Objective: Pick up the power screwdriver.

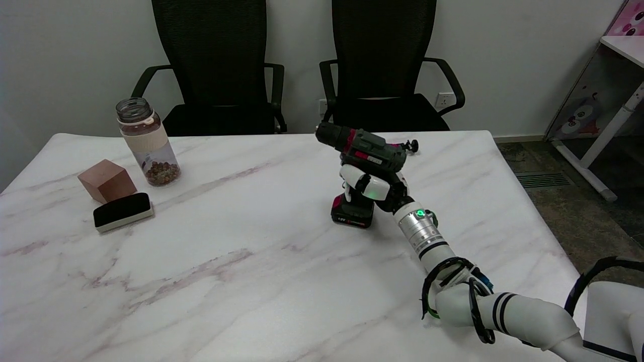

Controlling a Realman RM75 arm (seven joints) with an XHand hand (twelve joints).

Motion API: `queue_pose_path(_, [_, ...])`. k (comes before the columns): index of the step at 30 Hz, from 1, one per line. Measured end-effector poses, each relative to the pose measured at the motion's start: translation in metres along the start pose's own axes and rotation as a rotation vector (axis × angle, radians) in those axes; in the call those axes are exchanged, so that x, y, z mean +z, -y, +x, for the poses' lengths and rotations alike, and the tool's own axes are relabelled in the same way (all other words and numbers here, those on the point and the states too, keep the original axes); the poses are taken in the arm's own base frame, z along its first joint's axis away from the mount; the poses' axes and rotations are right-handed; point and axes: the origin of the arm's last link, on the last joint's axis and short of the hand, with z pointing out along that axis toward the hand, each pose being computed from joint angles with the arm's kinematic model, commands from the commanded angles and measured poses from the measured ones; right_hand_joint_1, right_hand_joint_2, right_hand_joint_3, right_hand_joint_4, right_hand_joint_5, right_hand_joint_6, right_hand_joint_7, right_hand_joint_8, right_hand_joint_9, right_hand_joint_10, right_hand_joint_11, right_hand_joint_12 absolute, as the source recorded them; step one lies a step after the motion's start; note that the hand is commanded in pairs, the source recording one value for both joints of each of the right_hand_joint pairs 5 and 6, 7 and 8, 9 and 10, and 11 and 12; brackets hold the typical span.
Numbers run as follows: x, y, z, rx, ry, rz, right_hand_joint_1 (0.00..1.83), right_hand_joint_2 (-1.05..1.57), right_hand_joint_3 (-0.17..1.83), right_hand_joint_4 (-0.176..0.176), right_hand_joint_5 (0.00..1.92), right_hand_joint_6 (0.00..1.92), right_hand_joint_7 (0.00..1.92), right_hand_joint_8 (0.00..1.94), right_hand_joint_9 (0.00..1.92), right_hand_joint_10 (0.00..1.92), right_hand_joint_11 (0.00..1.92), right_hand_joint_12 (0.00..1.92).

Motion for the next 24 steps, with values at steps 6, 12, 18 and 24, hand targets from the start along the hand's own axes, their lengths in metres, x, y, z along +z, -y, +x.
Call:
queue_pose_path(6, [0.002, 0.000, 0.000, 0.000, 0.001, -0.005, 0.91, 0.86, 0.84, -0.093, 1.44, 1.44, 1.44, 1.44, 1.79, 1.79, 1.92, 1.92])
queue_pose_path(12, [0.005, 0.001, -0.001, -0.001, 0.004, -0.007, 0.88, 0.87, 0.86, -0.007, 1.58, 1.58, 1.58, 1.58, 1.89, 1.89, 1.92, 1.92])
queue_pose_path(18, [0.009, 0.005, -0.004, -0.007, 0.017, 0.001, 0.87, 0.96, 0.88, 0.011, 1.62, 1.62, 1.62, 1.62, 1.92, 1.92, 1.92, 1.92])
queue_pose_path(24, [0.015, 0.013, -0.009, -0.031, 0.037, 0.022, 0.87, 1.02, 0.90, 0.018, 1.64, 1.64, 1.64, 1.64, 1.92, 1.92, 1.92, 1.92])
